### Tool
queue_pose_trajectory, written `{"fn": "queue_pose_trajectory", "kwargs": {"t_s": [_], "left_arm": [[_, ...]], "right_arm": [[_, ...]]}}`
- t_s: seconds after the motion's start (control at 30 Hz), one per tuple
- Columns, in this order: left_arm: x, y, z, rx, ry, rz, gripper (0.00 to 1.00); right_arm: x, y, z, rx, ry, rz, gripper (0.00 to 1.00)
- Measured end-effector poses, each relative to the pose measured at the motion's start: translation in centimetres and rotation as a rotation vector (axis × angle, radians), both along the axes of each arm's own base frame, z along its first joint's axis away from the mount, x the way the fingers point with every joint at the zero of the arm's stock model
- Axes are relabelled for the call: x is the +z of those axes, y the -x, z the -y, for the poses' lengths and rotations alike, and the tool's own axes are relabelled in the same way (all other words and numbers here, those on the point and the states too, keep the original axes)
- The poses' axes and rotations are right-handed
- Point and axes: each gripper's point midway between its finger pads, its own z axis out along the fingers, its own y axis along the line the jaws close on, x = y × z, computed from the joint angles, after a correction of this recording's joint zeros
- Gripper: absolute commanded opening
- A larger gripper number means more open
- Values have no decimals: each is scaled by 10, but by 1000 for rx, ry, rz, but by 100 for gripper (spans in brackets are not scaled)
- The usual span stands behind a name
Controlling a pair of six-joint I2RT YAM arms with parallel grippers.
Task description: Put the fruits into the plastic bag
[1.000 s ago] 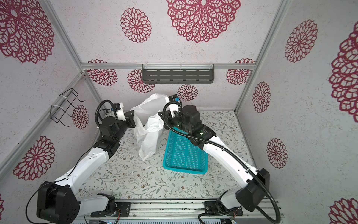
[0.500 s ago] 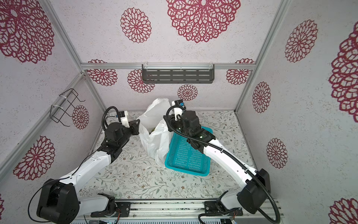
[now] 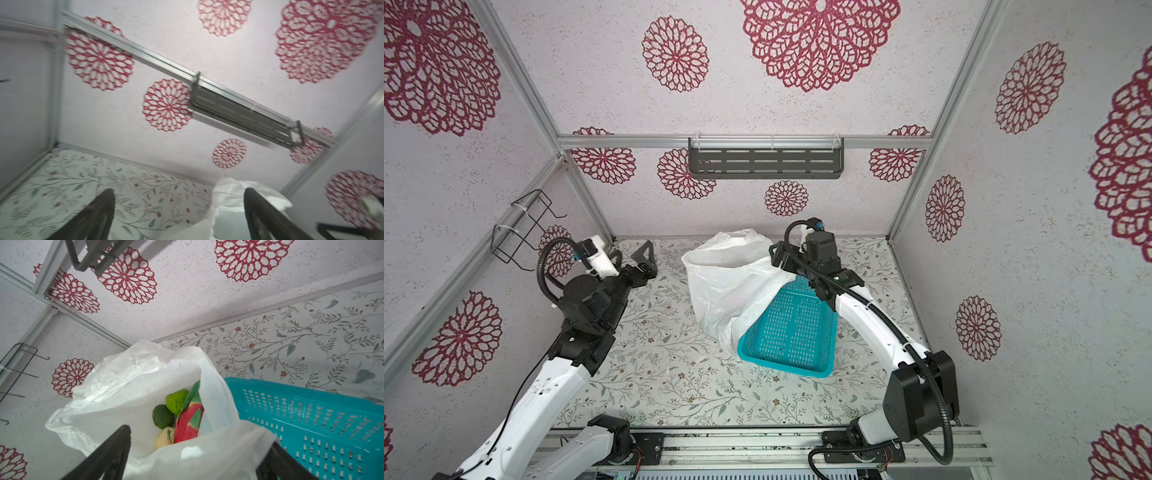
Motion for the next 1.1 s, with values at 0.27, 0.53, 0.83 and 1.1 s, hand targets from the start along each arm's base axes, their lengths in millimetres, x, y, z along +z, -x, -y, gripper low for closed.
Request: {"fn": "queue_pose_trajectory", "kwargs": {"t_s": [0.27, 0.53, 0.83, 1.1], "left_arm": [[-110, 32, -120, 512, 44, -370, 97], [-188, 44, -160, 797, -54, -648, 97], [-243, 25, -171, 851, -213, -782, 97], [-250, -16, -165, 730, -305, -693, 97]], "right_arm": [[46, 33, 67, -99, -92, 155, 97], [-16, 66, 166, -586, 108, 257, 99], [-162, 92, 223, -721, 624, 97, 99], [-150, 73, 225, -768, 667, 261, 99]]}}
